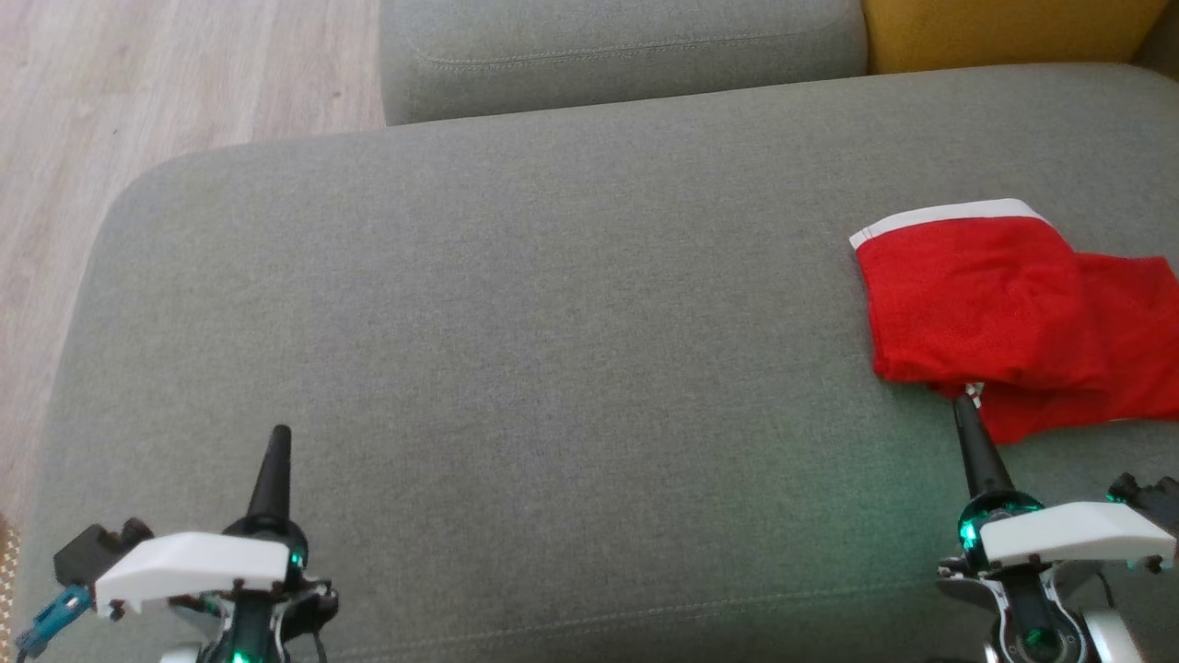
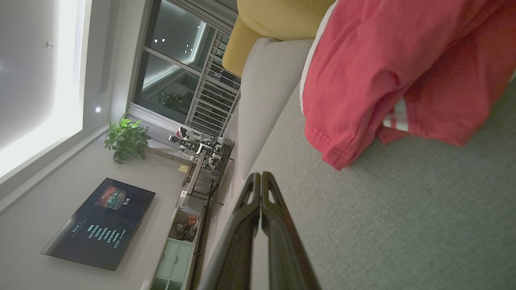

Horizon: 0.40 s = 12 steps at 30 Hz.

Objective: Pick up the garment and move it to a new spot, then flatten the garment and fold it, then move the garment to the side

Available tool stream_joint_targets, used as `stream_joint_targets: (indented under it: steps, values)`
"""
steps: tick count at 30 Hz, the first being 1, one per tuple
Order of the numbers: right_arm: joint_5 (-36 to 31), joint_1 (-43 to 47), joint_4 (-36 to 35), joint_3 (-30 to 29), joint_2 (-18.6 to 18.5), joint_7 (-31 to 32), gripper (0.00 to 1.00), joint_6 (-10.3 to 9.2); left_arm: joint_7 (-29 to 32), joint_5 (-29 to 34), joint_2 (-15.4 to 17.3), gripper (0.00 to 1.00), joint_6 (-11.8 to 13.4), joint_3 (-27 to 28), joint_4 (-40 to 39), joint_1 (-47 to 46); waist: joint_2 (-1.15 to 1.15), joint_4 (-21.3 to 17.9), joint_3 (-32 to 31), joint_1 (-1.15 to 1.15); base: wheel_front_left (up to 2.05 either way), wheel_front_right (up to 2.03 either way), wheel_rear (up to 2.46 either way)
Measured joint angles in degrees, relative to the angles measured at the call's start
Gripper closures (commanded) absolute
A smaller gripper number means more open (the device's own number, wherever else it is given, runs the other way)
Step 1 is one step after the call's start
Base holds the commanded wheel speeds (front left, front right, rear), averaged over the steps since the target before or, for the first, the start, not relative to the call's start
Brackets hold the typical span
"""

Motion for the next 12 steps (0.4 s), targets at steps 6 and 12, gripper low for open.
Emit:
stream_joint_targets:
  steps: [6, 12]
  values:
    - [3.99, -0.04, 0.10, -0.34, 0.00, 0.81, 1.00, 0.00, 0.69, -3.53, 0.01, 1.00, -0.55, 1.00, 0.22, -0.22, 0.00, -0.03, -0.06, 0.00, 0.00, 0.00, 0.00]
    - [7.92, -0.18, 0.41, -0.74, 0.00, 1.81, 1.00, 0.00, 1.87, -7.08, 0.01, 1.00, -1.08, 1.36, 0.66, -0.35, 0.00, -0.07, -0.12, 0.00, 0.00, 0.00, 0.00]
